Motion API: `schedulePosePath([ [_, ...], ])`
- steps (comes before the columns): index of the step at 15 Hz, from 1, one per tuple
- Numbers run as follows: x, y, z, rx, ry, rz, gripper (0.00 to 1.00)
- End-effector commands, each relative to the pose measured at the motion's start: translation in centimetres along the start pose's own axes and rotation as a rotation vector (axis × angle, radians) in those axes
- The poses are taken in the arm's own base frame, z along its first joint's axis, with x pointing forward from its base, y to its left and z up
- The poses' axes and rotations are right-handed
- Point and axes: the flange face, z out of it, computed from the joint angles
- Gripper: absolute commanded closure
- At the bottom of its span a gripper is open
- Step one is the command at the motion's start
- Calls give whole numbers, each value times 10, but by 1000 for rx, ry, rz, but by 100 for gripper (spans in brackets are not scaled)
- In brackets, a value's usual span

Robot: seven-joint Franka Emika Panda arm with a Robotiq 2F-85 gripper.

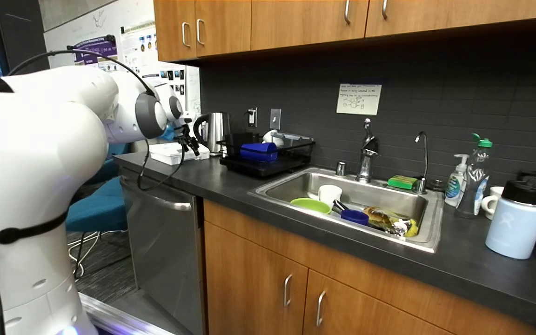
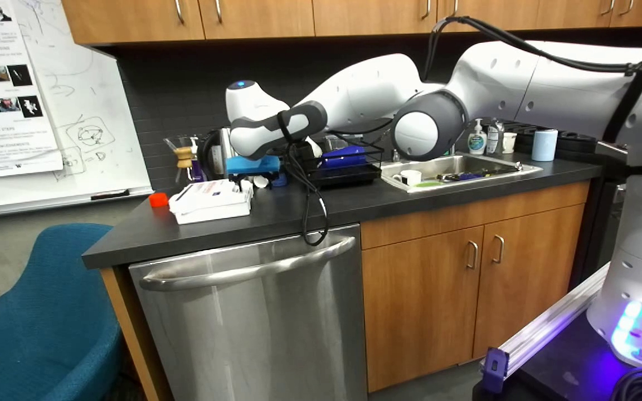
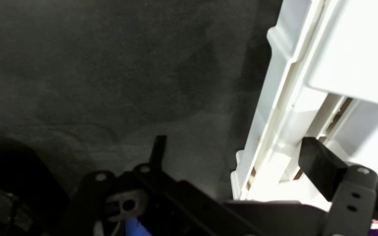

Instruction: Remove the lid from the white box.

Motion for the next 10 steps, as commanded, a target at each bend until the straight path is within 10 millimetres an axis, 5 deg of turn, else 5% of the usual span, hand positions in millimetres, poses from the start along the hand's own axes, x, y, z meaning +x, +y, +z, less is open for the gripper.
schedulePosePath([
  [1,2,2,0,26,-35,1,0],
  [10,-7,-8,-4,54,-58,-26,0],
])
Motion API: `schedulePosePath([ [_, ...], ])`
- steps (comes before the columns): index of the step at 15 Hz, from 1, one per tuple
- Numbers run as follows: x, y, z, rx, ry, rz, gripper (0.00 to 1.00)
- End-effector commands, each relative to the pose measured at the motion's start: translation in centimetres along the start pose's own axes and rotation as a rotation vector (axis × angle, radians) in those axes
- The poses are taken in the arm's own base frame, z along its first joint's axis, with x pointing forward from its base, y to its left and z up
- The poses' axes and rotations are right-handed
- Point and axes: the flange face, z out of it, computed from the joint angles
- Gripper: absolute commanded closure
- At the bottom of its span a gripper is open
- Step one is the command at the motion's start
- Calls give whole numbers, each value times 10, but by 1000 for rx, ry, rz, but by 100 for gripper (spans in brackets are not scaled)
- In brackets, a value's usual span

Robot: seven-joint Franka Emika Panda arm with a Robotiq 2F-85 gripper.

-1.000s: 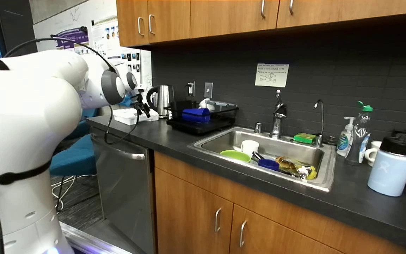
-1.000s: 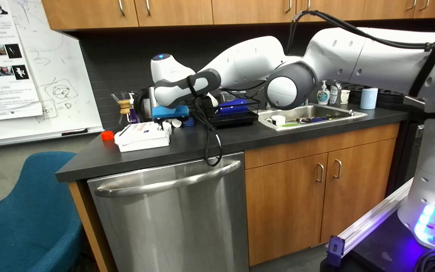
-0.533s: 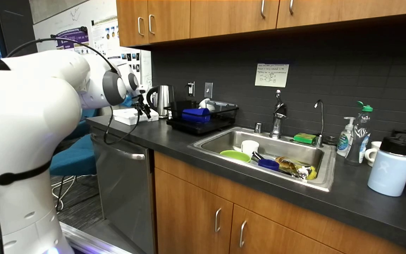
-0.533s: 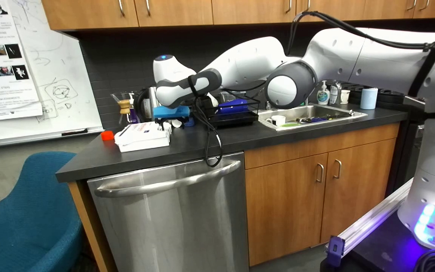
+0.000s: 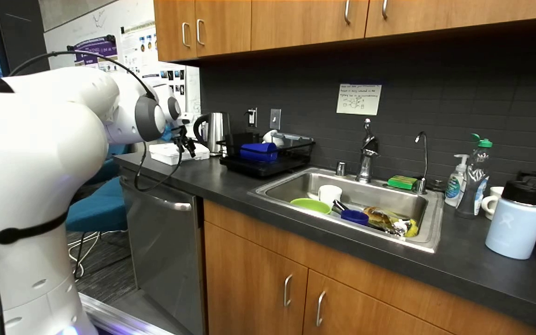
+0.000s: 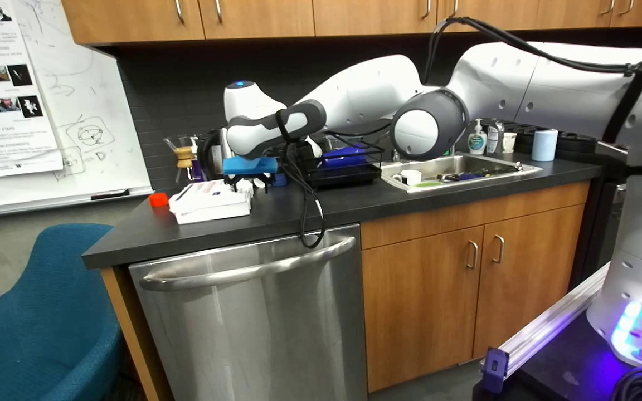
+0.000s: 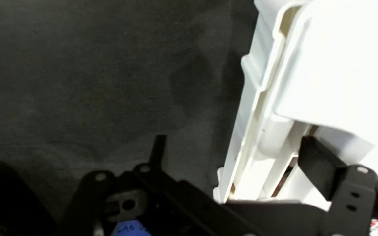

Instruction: Remove the lid from the white box.

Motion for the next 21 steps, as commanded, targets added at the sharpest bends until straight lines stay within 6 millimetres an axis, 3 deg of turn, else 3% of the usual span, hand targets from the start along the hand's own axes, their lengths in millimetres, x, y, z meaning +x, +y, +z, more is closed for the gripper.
schedulePosePath([
  [1,3,1,-3,19,-16,-8,3],
  [2,4,1,-2,18,-14,-7,27],
  [4,4,2,-1,20,-12,-6,30],
  [13,6,3,-1,27,-5,-15,98],
  [21,7,4,-2,19,-4,-31,94],
])
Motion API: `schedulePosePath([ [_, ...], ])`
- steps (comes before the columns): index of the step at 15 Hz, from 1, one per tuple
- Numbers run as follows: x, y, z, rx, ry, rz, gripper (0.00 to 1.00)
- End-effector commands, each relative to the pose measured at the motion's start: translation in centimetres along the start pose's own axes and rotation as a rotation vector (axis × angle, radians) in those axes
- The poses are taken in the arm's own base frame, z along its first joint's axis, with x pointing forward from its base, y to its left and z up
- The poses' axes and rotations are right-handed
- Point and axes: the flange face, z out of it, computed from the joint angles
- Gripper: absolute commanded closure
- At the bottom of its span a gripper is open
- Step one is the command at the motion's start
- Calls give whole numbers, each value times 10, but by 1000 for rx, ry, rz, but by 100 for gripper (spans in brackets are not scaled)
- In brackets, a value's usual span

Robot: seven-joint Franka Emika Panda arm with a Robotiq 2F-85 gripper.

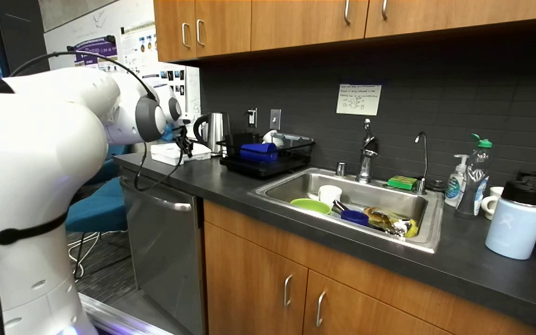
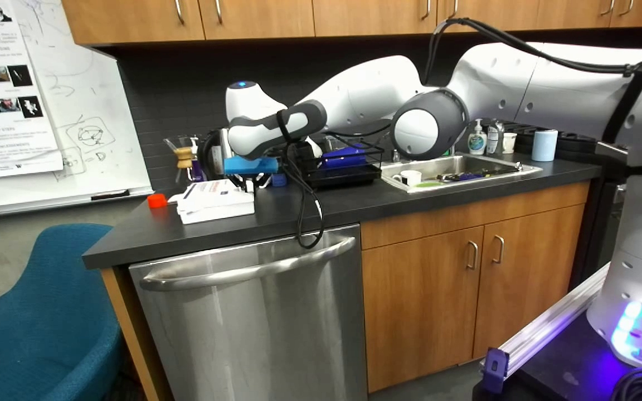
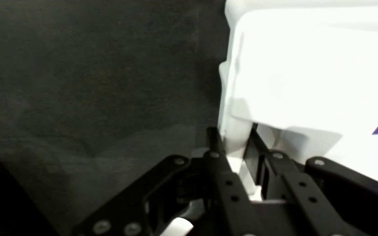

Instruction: Remove the lid from the white box.

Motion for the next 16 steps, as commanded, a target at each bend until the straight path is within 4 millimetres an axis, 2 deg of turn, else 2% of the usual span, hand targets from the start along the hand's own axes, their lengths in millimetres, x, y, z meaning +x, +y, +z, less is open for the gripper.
schedulePosePath([
  [1,4,2,-4,-1,-12,-9,94],
  [7,8,-7,-21,40,4,-3,94],
  [16,8,-8,-23,39,9,2,94],
])
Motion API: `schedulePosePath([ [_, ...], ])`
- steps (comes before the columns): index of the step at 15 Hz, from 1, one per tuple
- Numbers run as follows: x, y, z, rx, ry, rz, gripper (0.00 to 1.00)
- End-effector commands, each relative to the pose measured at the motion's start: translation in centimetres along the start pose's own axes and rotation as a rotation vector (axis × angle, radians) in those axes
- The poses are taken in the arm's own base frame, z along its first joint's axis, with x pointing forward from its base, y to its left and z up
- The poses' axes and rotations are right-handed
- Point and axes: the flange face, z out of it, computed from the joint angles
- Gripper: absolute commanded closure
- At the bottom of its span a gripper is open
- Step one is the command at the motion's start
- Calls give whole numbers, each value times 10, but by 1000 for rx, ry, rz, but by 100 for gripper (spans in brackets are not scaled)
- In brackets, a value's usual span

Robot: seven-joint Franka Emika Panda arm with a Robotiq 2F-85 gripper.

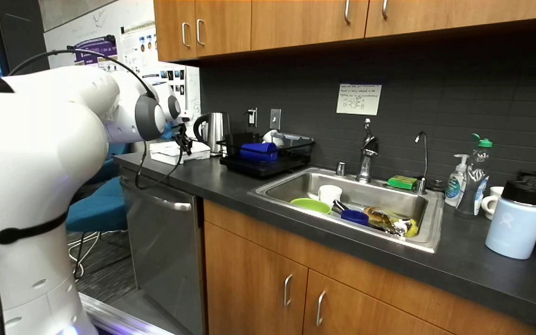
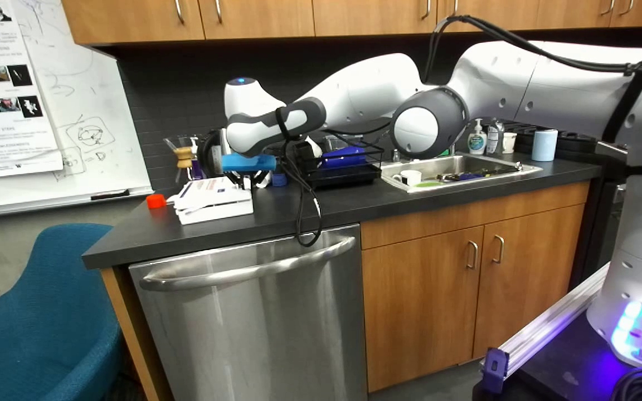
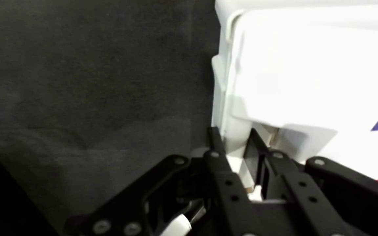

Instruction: Remove the lid from the white box.

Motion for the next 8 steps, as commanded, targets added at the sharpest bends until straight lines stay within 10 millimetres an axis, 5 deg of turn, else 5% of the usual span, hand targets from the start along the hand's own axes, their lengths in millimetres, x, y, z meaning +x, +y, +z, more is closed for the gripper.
schedulePosePath([
  [1,6,-6,-18,20,3,-1,94],
  [8,10,-28,-57,43,105,-43,94],
])
